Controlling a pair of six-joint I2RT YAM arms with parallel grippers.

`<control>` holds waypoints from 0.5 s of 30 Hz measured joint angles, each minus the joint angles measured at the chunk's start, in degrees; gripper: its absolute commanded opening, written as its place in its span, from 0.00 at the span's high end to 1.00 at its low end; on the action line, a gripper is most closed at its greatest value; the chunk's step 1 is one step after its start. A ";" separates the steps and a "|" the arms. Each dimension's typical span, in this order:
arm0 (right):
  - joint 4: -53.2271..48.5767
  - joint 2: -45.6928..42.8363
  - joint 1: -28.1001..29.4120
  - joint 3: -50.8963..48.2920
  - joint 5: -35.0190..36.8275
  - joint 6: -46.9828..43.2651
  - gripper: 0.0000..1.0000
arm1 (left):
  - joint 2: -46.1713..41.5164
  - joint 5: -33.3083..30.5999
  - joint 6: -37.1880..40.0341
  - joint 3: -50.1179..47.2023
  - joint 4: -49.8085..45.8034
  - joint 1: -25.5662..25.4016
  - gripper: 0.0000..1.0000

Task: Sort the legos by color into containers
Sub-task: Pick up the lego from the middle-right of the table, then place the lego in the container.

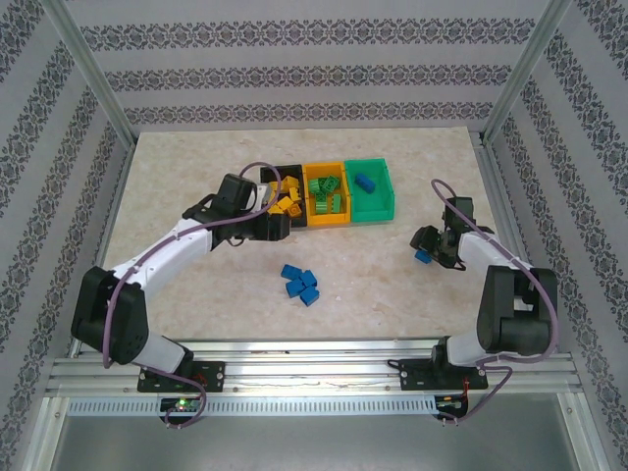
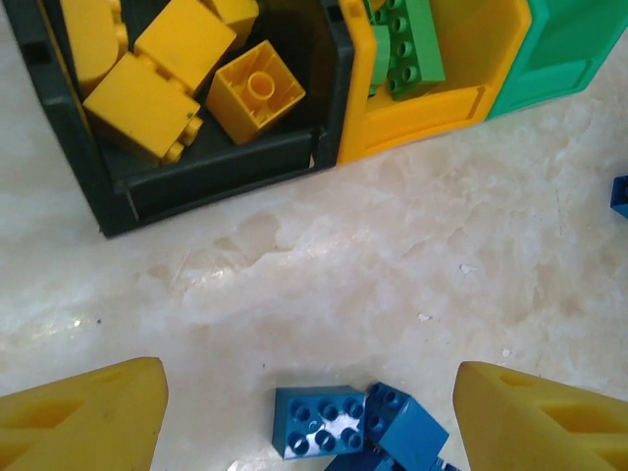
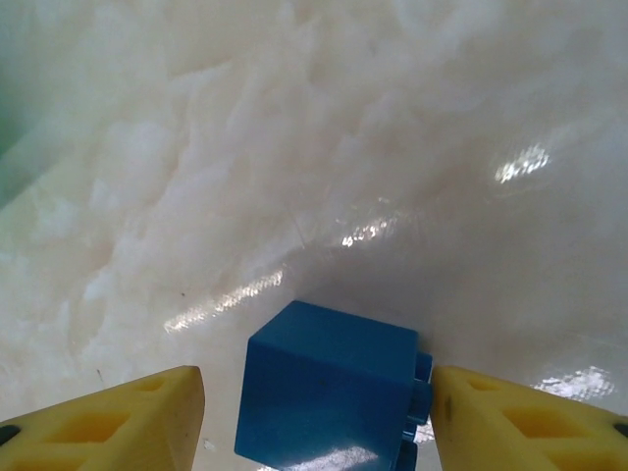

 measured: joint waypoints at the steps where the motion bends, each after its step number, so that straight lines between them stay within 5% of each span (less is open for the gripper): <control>1: -0.28 0.70 0.28 0.24 -0.13 -0.24 0.40 | -0.66 0.02 -0.20 -1.11 0.31 0.13 0.23; 7: -1.05 3.28 2.25 1.68 -0.70 -1.64 0.59 | -2.03 -0.13 -1.03 -6.12 1.25 0.85 0.23; 15: -3.80 3.39 7.37 7.37 -1.18 -1.73 0.60 | -5.68 -0.59 -1.42 -8.98 1.27 2.38 0.23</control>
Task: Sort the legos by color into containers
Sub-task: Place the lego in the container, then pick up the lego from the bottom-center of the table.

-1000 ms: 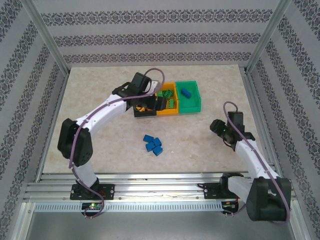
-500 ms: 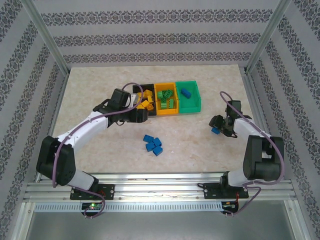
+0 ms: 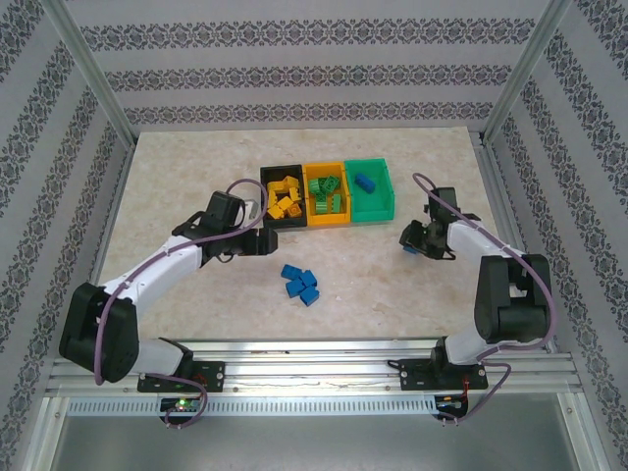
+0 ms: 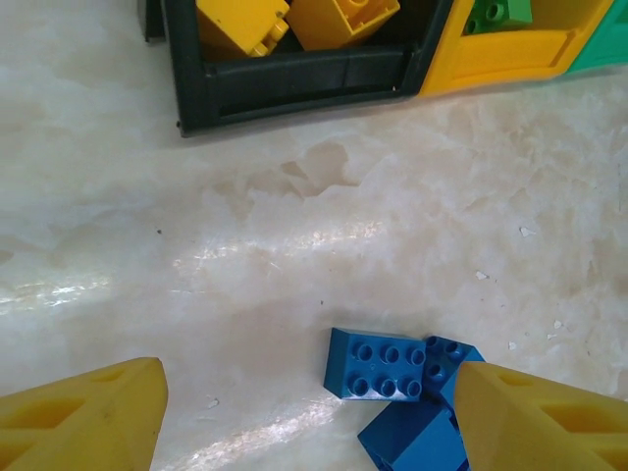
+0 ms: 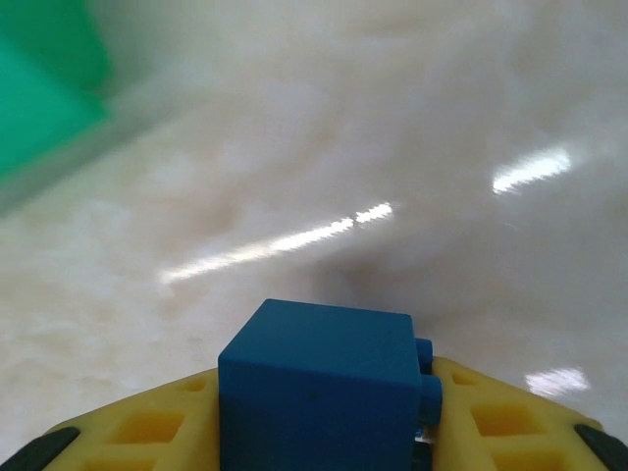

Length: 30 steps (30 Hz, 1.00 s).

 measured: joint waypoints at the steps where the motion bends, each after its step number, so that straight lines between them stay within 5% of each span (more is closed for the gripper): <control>1: -0.31 0.07 0.90 1.53 -0.17 0.11 0.60 | -0.33 -0.02 -0.11 -0.07 -0.02 0.09 0.23; 14: -1.31 16.41 8.37 34.01 -1.64 0.11 0.42 | -5.57 -0.94 -0.66 -2.51 -0.09 0.11 0.23; 23: -2.91 13.64 13.11 26.64 -2.95 -1.92 0.41 | -9.70 -2.32 -2.08 -6.88 -0.07 0.90 0.23; 30: -5.88 6.67 24.52 18.25 -5.14 -9.35 0.41 | -6.32 -1.44 -3.10 -7.10 1.44 1.05 0.23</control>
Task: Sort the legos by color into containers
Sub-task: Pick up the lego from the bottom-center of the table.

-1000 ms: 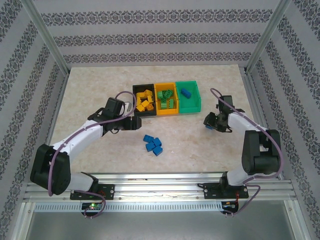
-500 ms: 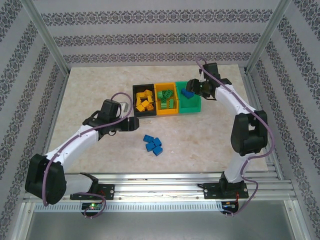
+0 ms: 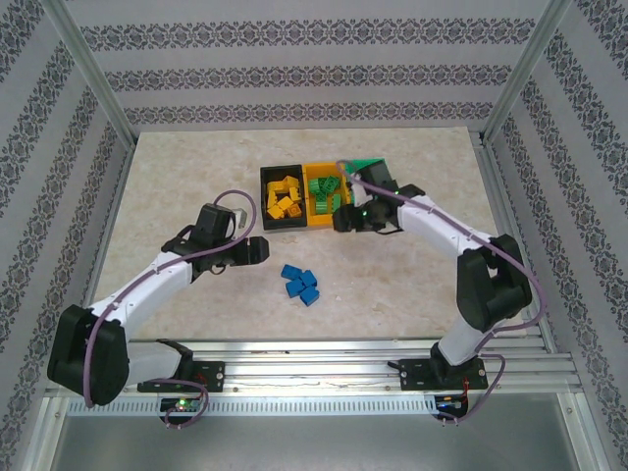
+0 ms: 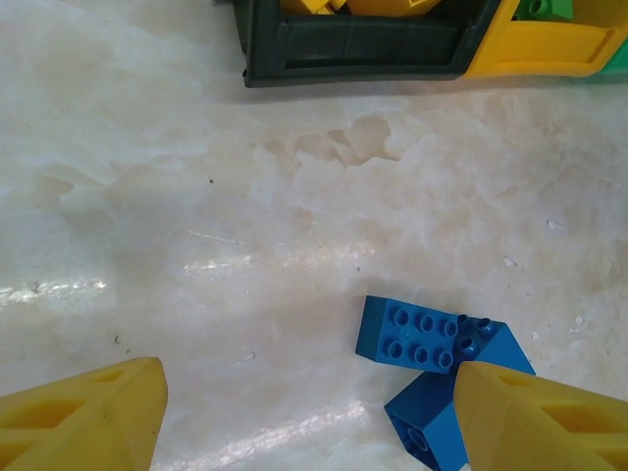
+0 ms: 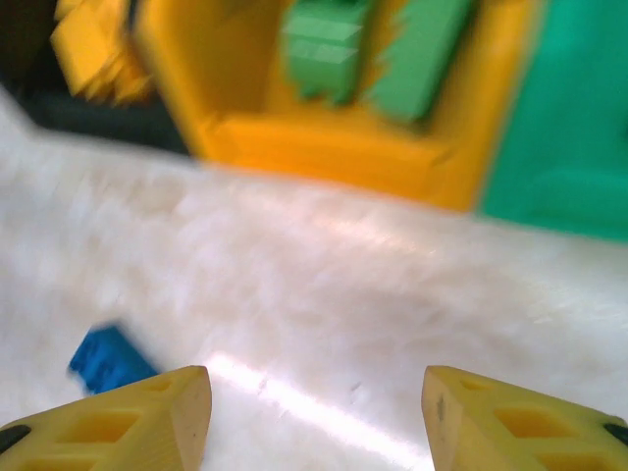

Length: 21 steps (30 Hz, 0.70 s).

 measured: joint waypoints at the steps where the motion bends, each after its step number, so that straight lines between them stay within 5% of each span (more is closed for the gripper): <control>1: -0.24 -0.59 1.31 -0.61 -0.66 -0.85 0.41 | 0.48 0.39 -0.33 0.00 0.37 0.09 0.23; 12: -3.28 3.61 14.14 -2.12 -2.54 -4.33 0.41 | 4.94 3.87 -3.50 0.00 5.77 0.17 0.23; 21: -4.24 11.72 17.53 0.74 -2.84 -4.96 0.41 | 4.92 3.85 -3.80 0.00 6.25 0.17 0.23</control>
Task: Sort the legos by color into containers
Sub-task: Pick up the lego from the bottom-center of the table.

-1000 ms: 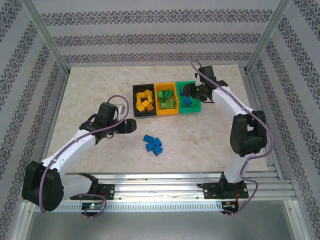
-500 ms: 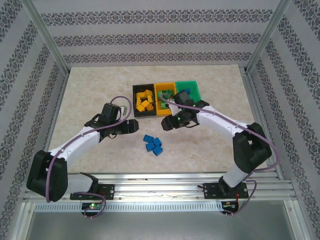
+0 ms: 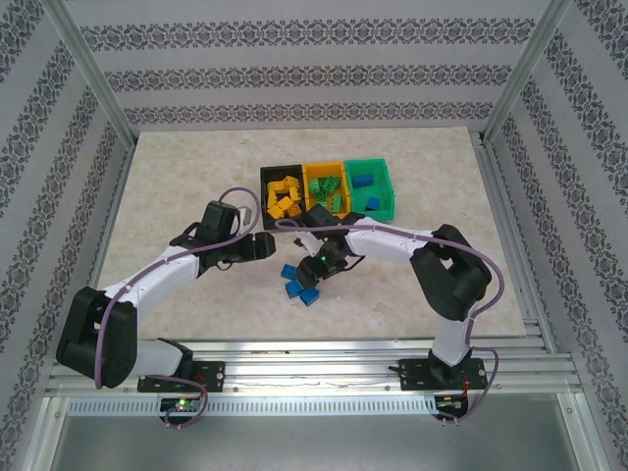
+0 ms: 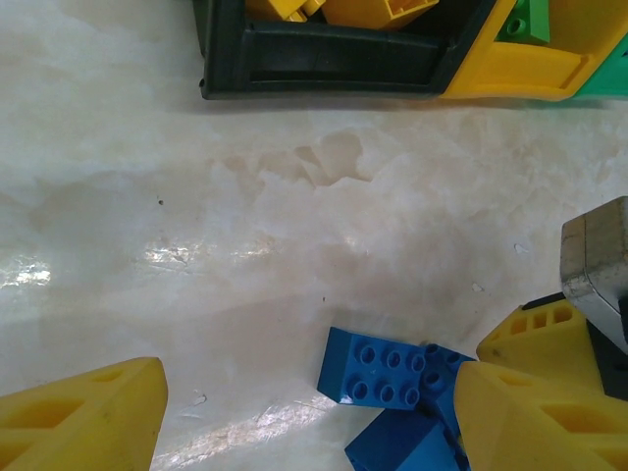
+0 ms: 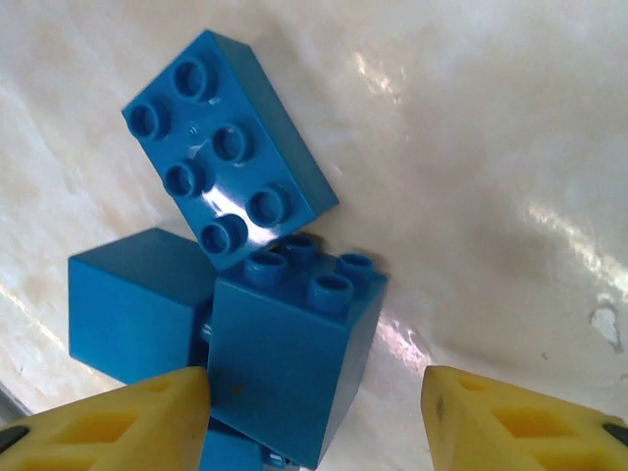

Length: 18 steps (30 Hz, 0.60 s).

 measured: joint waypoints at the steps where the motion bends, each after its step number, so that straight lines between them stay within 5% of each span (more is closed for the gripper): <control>1: 0.00 0.24 0.24 0.33 0.15 -0.22 0.41 | 0.00 0.02 -0.13 0.00 0.04 0.00 0.23; 10: -0.33 1.81 0.74 1.64 1.97 -0.42 0.44 | 0.02 0.07 -0.96 -0.02 1.03 0.00 0.23; 18: -0.87 1.68 0.04 1.68 4.96 -0.59 0.65 | 0.20 0.48 -1.01 -0.02 1.31 0.00 0.23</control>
